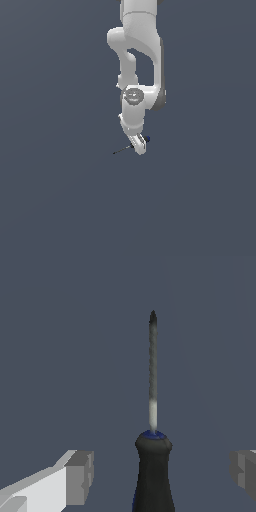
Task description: Pick up the object and move it to a goal position.
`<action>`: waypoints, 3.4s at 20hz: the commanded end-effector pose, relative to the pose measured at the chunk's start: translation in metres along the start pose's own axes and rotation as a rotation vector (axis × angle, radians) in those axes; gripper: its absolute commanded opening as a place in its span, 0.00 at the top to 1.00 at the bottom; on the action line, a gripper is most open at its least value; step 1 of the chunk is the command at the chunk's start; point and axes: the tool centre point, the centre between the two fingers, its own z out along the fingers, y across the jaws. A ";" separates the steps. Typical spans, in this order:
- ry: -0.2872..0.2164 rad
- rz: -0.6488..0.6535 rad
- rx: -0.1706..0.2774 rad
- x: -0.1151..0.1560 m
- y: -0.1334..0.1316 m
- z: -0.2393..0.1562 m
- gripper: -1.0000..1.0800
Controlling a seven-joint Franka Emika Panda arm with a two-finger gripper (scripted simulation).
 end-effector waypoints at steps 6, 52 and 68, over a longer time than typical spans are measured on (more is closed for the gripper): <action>0.000 0.003 -0.001 0.000 0.001 0.032 0.04; 0.000 0.007 -0.001 0.093 0.035 -0.194 1.00; 0.000 0.005 -0.001 0.157 0.052 -0.351 1.00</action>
